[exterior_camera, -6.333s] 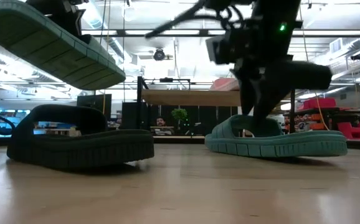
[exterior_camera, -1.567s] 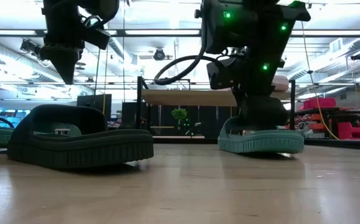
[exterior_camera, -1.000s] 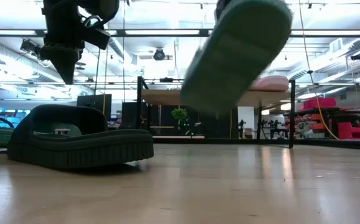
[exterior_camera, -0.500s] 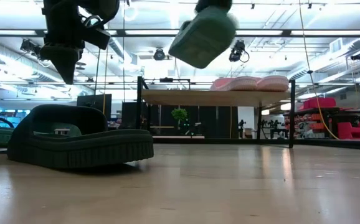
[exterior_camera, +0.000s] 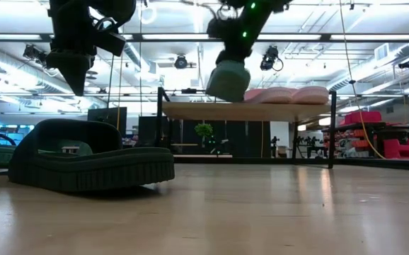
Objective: Pick and place slides into the shelf
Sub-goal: Put the right green slipper on the shelf
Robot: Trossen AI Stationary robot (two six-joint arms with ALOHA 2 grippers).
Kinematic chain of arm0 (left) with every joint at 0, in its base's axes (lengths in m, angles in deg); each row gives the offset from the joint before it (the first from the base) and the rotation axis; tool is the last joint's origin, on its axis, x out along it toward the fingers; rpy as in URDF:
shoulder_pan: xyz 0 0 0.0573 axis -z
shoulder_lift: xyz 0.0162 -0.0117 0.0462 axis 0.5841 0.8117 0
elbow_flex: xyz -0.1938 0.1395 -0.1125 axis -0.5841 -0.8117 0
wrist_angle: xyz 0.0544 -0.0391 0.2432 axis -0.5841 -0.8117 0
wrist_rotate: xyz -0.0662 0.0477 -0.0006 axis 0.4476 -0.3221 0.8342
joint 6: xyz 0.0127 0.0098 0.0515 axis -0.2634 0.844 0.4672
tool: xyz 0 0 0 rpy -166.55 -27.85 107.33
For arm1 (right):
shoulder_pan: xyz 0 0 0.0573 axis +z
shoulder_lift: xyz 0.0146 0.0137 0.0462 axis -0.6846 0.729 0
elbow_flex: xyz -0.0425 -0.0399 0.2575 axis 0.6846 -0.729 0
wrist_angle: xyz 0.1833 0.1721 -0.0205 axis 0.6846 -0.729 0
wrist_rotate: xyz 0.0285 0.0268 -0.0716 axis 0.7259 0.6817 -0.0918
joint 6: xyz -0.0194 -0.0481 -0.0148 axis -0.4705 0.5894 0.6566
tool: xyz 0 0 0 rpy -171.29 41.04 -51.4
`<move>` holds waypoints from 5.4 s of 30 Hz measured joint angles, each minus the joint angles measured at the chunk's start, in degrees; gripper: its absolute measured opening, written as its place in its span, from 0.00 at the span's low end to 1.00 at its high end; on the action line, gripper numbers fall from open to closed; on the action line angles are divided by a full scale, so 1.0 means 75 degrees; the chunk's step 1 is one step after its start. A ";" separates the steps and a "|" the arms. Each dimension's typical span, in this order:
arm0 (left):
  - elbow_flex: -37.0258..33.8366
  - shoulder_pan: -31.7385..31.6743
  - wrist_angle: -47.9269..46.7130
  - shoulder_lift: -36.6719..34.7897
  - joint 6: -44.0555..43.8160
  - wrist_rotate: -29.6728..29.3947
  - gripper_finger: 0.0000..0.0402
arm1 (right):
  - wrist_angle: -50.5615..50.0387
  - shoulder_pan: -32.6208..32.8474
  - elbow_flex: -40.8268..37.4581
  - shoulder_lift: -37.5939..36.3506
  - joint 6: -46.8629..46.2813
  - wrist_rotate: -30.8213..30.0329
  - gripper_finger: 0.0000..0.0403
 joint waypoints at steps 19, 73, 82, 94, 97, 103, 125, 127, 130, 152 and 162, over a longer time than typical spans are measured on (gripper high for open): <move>0.0000 0.0000 0.0017 0.0000 -0.0017 0.0000 0.04 | 0.0427 -0.0375 -0.0015 0.0668 0.1100 -0.0469 0.03; 0.0000 0.0003 0.0106 0.0000 -0.0023 0.0003 0.05 | -0.0392 -0.0892 0.0015 -0.0113 -0.0899 0.0866 0.40; 0.0000 0.0003 0.0158 0.0000 -0.0020 0.0003 0.03 | -0.0288 -0.1049 0.0015 -0.0113 -0.1341 0.1342 0.40; 0.0000 0.0003 0.0158 0.0000 -0.0026 0.0003 0.05 | -0.1658 -0.0532 0.0014 -0.0125 -0.1622 0.0786 0.39; 0.0000 0.0003 0.0199 0.0000 -0.0026 0.0003 0.04 | -0.1736 -0.0275 0.0015 -0.0125 -0.1771 0.0796 0.39; 0.0000 0.0003 0.0213 0.0000 -0.0020 0.0004 0.03 | -0.1481 0.0312 0.0012 -0.0128 -0.1429 0.0826 0.38; 0.0000 -0.0006 0.0744 0.0000 0.0506 0.0005 0.03 | 0.1215 -0.1229 0.0009 0.0131 -0.1561 0.4734 0.01; 0.0000 -0.0006 0.0960 0.0000 0.0711 0.0002 0.04 | 0.1202 -0.1316 0.0009 0.0131 -0.1601 0.4856 0.01; 0.0000 -0.0006 0.1211 0.0001 0.0983 0.0001 0.04 | 0.1210 -0.1353 0.0009 0.0131 -0.1604 0.4897 0.01; 0.0000 -0.0009 0.1434 0.0003 0.1239 0.0000 0.03 | 0.0301 -0.1451 0.0023 0.0510 -0.1674 0.3617 0.00; 0.0000 -0.0009 0.1437 0.0003 0.0979 0.0000 0.04 | -0.0071 -0.1425 0.0012 0.0283 -0.1531 0.2442 0.00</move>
